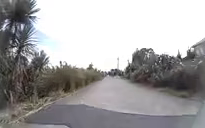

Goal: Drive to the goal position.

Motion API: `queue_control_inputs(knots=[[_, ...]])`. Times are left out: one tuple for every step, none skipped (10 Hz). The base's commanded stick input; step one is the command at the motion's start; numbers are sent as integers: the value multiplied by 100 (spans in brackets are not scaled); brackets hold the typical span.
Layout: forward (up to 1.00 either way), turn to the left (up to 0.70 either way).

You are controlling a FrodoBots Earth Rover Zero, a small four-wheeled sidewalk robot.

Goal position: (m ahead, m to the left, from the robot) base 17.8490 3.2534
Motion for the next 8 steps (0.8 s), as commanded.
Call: queue_control_inputs(knots=[[85, 0], [85, 0], [85, 0], [85, 0], [85, 0], [85, 0], [85, 0], [85, 0]])
